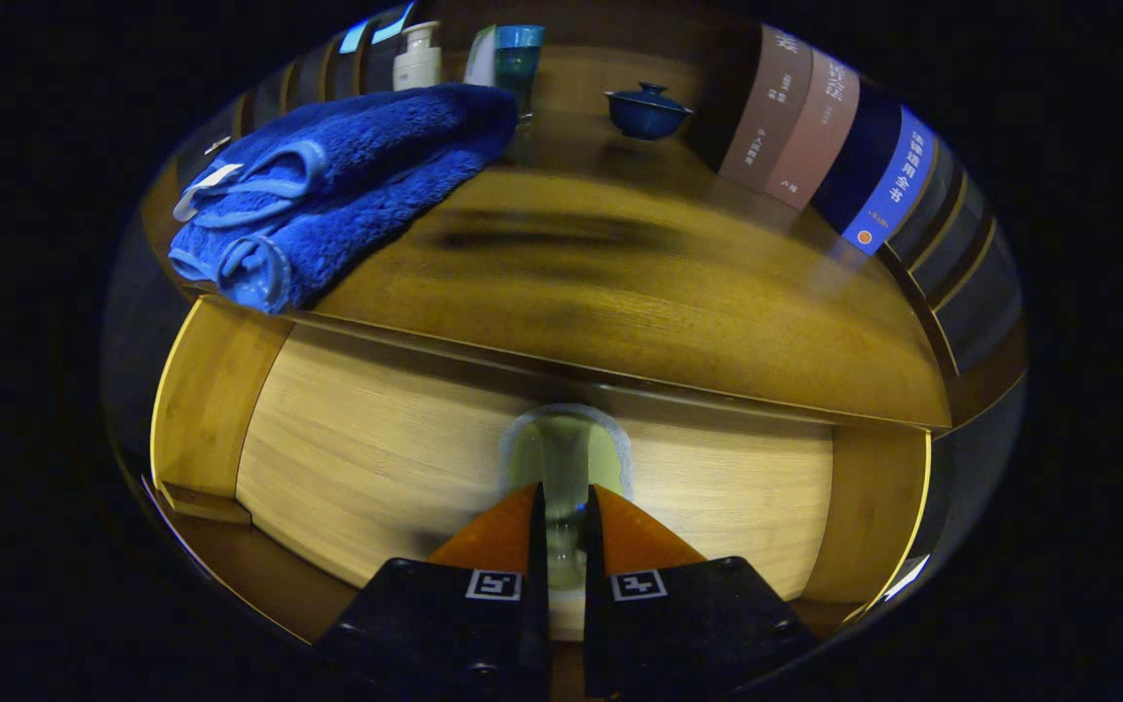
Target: Pull open the drawer, take out the items inside it, and place them on the countertop above the cabinet.
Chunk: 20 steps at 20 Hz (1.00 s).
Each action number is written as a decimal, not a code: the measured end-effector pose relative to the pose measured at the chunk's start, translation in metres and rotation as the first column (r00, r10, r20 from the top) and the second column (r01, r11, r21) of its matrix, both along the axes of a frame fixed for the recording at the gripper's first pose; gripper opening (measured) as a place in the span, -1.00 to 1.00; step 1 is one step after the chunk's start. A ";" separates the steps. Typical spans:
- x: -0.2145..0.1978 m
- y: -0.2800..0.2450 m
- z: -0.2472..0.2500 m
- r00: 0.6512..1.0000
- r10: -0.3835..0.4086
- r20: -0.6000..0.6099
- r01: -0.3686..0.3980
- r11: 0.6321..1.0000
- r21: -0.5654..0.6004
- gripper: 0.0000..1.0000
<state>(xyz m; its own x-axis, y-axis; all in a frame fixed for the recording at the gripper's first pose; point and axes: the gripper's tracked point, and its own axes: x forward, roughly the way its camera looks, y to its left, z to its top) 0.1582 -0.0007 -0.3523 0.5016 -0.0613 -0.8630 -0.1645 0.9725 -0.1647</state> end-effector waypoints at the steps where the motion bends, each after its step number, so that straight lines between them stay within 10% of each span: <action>1: -0.005 0.005 0.001 1.000 -0.003 -0.005 0.003 1.000 0.011 -0.63; 20: -0.042 0.027 0.176 0.964 -0.037 0.262 0.000 0.990 0.140 -0.63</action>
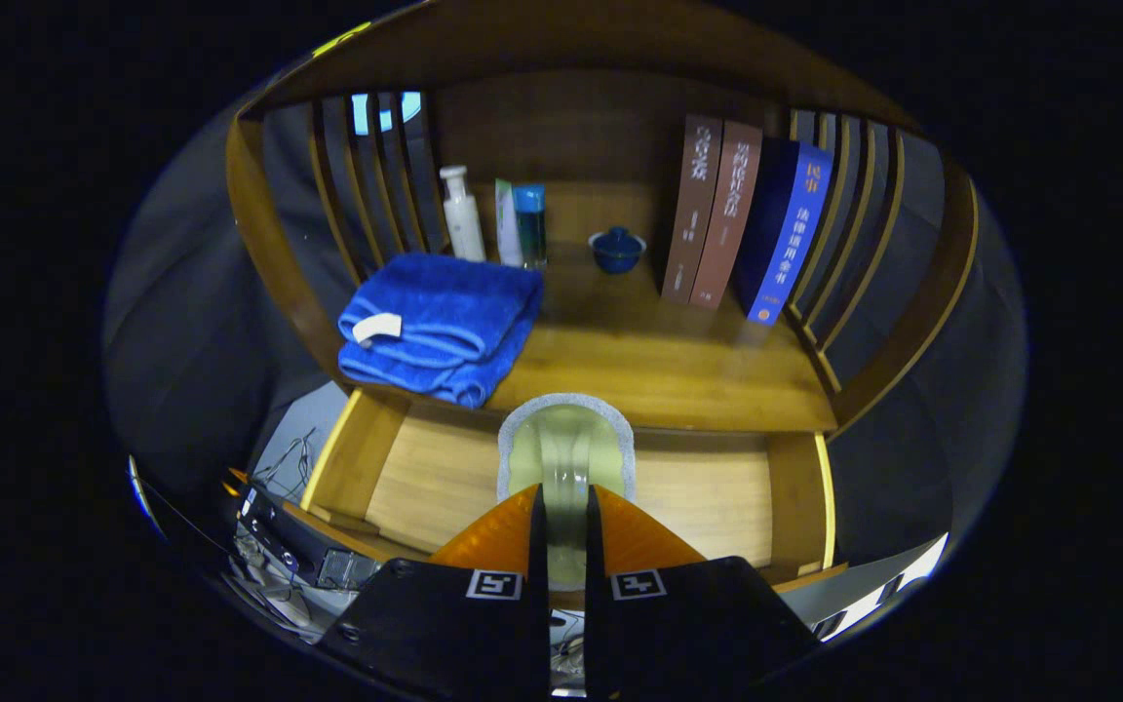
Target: Pull open the drawer, take out the items inside it, and place them on the countertop above the cabinet.
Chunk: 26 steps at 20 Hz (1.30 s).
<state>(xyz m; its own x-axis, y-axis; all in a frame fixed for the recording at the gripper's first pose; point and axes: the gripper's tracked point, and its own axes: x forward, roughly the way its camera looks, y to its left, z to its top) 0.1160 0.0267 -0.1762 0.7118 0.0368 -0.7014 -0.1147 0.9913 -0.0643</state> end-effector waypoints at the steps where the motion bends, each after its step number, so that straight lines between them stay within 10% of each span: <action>1: 0.008 0.001 0.007 1.000 -0.003 0.016 0.003 1.000 0.001 -0.63; 19: 0.148 -0.006 -0.048 0.999 -0.025 -0.034 0.026 0.999 0.028 -0.63; 24: 0.163 -0.010 -0.053 0.999 -0.035 -0.036 0.038 0.997 0.062 -0.41; 26: 0.161 -0.010 -0.051 0.999 -0.041 -0.031 0.043 0.997 0.068 0.06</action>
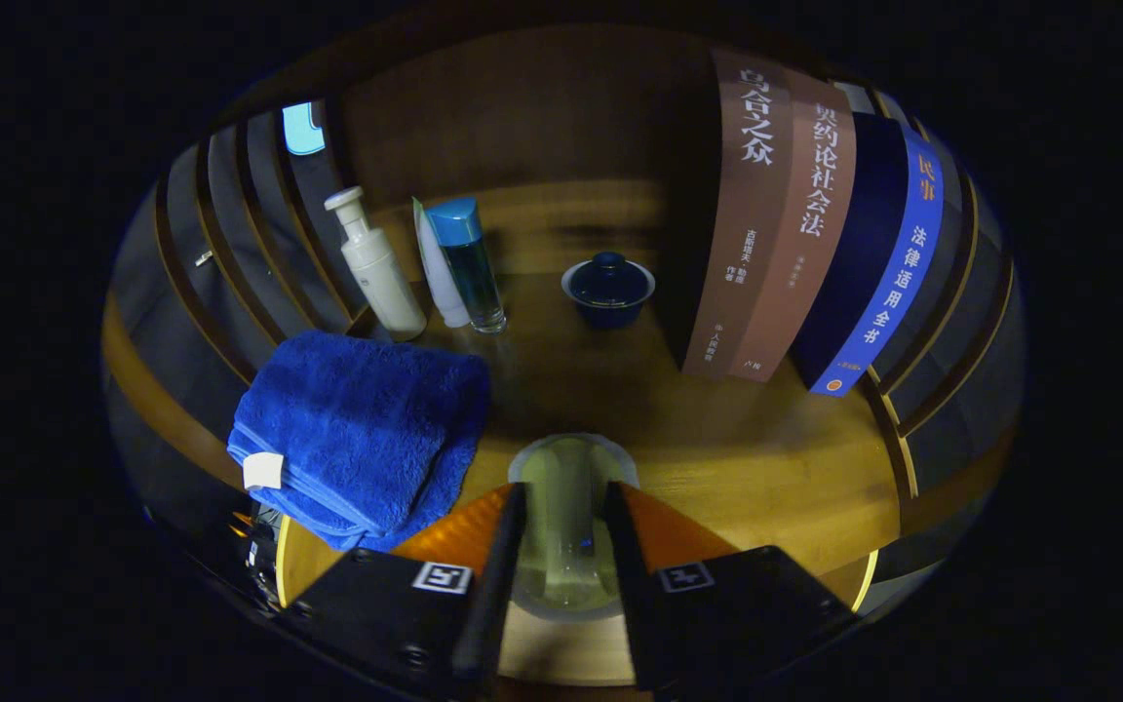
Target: Pull open the drawer, take out the items inside it, and place them on the countertop above the cabinet.
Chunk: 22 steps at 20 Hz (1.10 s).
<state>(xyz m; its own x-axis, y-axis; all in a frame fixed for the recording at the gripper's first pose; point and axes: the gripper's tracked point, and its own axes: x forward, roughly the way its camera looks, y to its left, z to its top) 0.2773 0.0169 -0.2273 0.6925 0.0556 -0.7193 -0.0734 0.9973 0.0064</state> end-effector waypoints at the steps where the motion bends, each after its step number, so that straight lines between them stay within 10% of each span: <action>1: -0.002 -0.001 0.004 1.000 -0.004 0.006 0.004 1.000 0.002 0.30; 4: -0.005 0.001 0.014 0.999 -0.010 0.042 0.010 1.000 0.013 1.00; 12: -0.061 0.011 0.062 0.954 0.009 0.300 -0.008 1.000 -0.005 1.00; 22: -0.224 0.003 0.133 0.710 -0.009 0.704 0.037 0.999 -0.025 0.99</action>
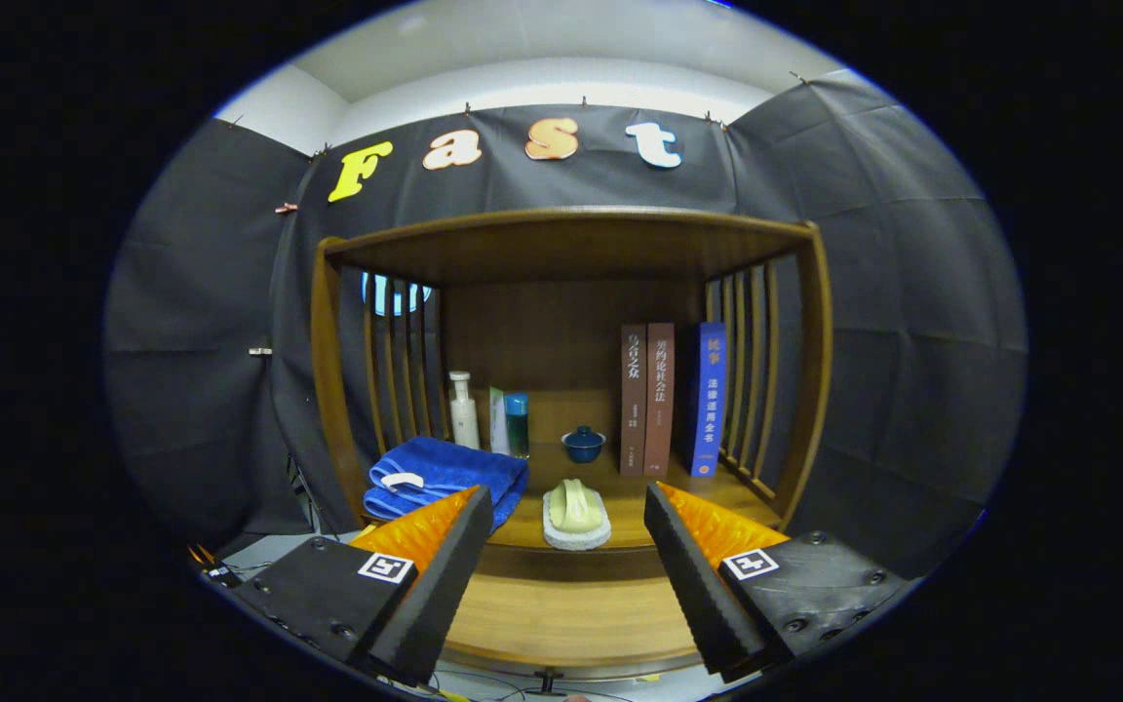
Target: Pull open the drawer, take out the items inside it, and place them on the countertop above the cabinet.
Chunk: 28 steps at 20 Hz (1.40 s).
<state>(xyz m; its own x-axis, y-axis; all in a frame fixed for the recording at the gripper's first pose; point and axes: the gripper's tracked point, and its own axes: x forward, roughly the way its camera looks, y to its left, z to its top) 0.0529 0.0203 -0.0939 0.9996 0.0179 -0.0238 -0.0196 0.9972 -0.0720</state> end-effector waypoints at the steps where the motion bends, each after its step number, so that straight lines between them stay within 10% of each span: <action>1: -0.012 -0.004 -0.002 1.000 -0.009 0.020 0.010 1.000 -0.016 0.99; 10: -0.081 -0.007 -0.114 0.999 -0.054 0.000 0.054 0.996 0.075 0.99; 28: -0.038 -0.009 -0.233 0.990 -0.048 -0.135 0.059 0.996 0.073 1.00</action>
<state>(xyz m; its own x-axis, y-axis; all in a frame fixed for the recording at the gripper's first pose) 0.0152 0.0118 -0.3264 0.9871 -0.0287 -0.1574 0.0297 0.9995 0.0043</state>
